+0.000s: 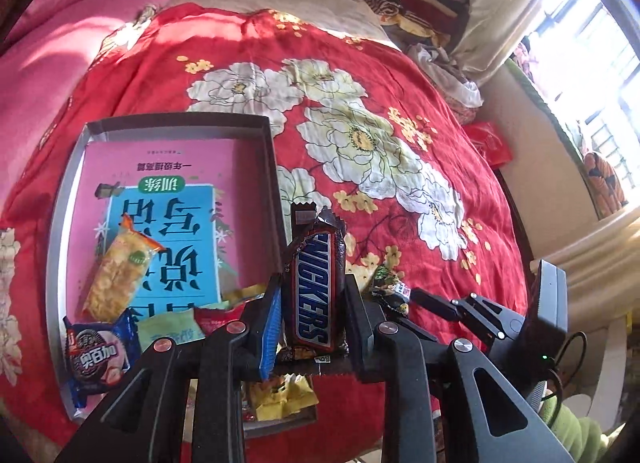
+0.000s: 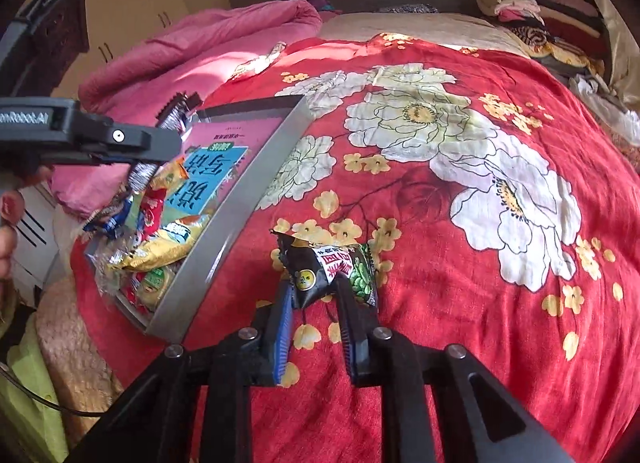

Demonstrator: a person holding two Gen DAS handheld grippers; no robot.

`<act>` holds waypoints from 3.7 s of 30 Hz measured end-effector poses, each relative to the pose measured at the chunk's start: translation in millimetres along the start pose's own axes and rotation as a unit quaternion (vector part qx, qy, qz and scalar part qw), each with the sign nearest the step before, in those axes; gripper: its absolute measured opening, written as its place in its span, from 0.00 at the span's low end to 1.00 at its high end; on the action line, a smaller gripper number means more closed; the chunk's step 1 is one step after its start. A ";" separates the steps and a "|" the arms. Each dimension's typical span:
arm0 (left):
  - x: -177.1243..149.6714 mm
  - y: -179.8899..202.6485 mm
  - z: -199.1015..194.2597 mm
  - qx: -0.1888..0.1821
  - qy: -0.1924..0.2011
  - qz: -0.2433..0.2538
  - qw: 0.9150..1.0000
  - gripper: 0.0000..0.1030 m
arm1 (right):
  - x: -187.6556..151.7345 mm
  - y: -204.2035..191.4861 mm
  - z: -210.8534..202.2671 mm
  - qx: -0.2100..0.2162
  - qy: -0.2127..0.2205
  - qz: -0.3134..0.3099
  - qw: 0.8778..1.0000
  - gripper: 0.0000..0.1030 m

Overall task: Organize snacks
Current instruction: 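Close the left tool on the Snickers bar while the right tool grasps the green-black candy pack, then carry the Snickers bar with the left tool to the tray while the right tool carries the candy pack, then open the left tool to release the Snickers bar on the tray while the right tool releases the candy pack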

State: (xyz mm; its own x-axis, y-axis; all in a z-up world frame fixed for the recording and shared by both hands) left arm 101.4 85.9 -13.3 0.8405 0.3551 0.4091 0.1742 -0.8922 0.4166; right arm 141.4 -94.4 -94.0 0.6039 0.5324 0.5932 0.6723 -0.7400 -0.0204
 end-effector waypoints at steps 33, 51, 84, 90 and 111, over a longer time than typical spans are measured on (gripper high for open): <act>-78.9 -133.2 -77.3 0.042 0.037 -0.102 0.993 0.28 | 65.5 -94.8 -21.2 0.078 0.048 -0.050 0.995 0.22; -100.6 -144.7 -72.7 0.040 0.028 -0.101 0.994 0.28 | 10.1 -79.9 15.1 0.010 -0.041 -0.136 0.990 0.59; -94.0 -146.2 -46.0 0.060 0.016 -0.077 0.995 0.28 | 57.6 -197.7 6.5 0.101 -0.022 -0.175 0.979 0.30; -93.5 -145.2 -46.1 0.060 0.016 -0.075 0.995 0.28 | 57.2 -200.2 5.8 0.094 -0.017 -0.182 0.979 0.30; -106.4 -91.5 -108.2 0.097 0.084 -0.041 0.991 0.77 | 48.6 -167.2 -84.0 0.058 0.072 -0.123 0.988 0.76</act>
State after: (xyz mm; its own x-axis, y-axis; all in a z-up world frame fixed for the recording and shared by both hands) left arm -59.4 160.0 -7.0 0.7245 0.4564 0.5165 0.3478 -0.8890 0.2978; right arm 22.4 20.7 5.8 0.3539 0.6203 0.7000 0.8408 -0.5387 0.0522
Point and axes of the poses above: each gripper's, at about its wrist camera, not at the fingertips, and z roughly the way its jaws point, y to its right, x to its top, the point moved 3 cm from there along z, roughly the way its jaws point, and after that the axes turned 6 degrees about -x, right-handed, at the moved point
